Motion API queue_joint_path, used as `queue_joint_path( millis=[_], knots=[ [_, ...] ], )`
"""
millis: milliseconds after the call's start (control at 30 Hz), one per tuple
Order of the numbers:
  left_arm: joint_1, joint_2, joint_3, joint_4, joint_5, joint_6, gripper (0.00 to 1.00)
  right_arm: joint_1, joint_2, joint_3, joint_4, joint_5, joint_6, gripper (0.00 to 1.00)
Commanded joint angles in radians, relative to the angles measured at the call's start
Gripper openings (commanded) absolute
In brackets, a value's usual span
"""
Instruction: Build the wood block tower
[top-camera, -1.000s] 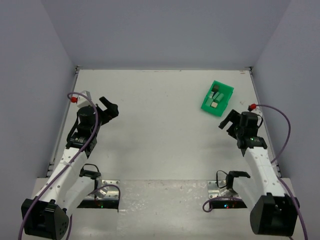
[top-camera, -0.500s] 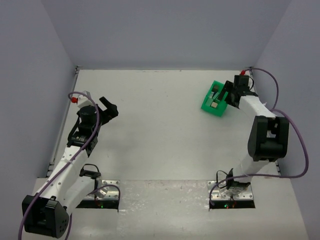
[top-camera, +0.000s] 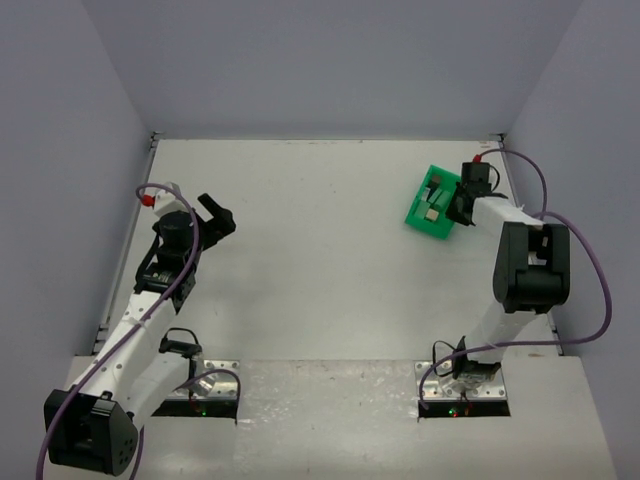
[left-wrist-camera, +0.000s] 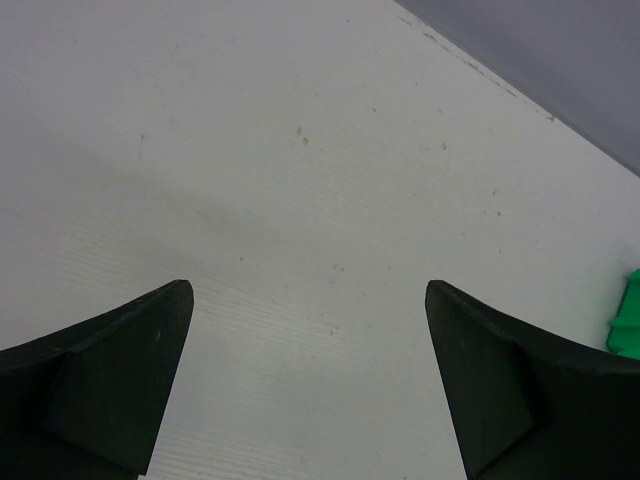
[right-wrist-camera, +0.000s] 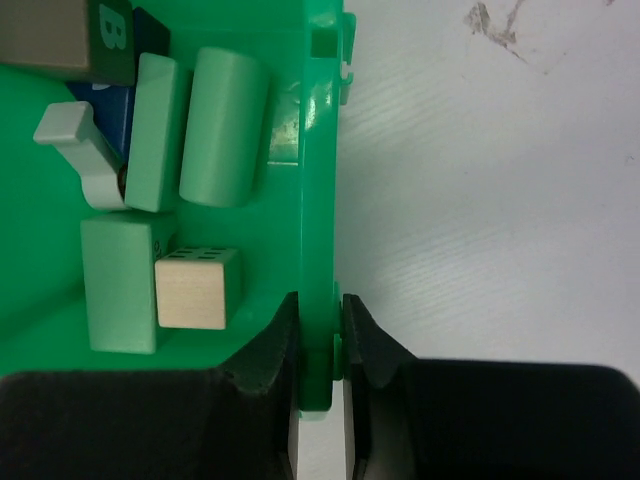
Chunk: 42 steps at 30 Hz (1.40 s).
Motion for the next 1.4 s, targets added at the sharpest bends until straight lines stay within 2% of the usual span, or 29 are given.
queue_joint_path(
  millis=[0,100,167,367,567,700,933,1000,1133,1267,1367],
  knots=[
    [-0.002,-0.008,0.036,0.001,-0.011,0.007,1.00,0.000,-0.197,-0.061,0.115,0.000,-0.093,0.00],
    [-0.002,-0.018,0.033,0.002,0.006,0.008,1.00,0.016,-0.290,-0.064,0.115,-0.022,-0.204,0.00],
    [-0.002,-0.027,0.035,0.001,0.017,0.007,1.00,0.071,-0.349,-0.051,0.096,-0.010,-0.367,0.00],
    [-0.002,-0.038,0.031,-0.016,0.007,-0.004,1.00,0.356,-0.450,-0.052,0.136,0.204,-0.774,0.00],
    [-0.002,-0.052,0.036,-0.047,0.003,-0.011,1.00,0.523,-0.441,-0.110,0.117,0.451,-0.919,0.00],
    [-0.002,-0.070,0.027,-0.042,0.015,-0.012,1.00,0.615,-0.371,-0.154,0.126,0.643,-1.009,0.00],
    [-0.002,-0.085,0.020,-0.045,0.012,-0.015,1.00,0.667,-0.251,-0.181,0.132,0.852,-1.068,0.00],
    [-0.002,-0.091,0.018,-0.045,0.012,-0.017,1.00,0.674,-0.179,-0.141,0.058,0.930,-1.043,0.00],
    [-0.002,-0.094,0.021,-0.052,0.014,-0.014,1.00,0.679,-0.030,0.044,-0.365,1.007,-0.763,0.00],
    [-0.002,-0.099,0.021,-0.057,0.005,-0.015,1.00,0.684,0.054,0.157,-0.578,1.112,-0.650,0.00],
    [-0.002,-0.103,0.024,-0.060,0.003,-0.016,1.00,0.695,0.134,0.256,-0.749,1.190,-0.489,0.00]
  ],
)
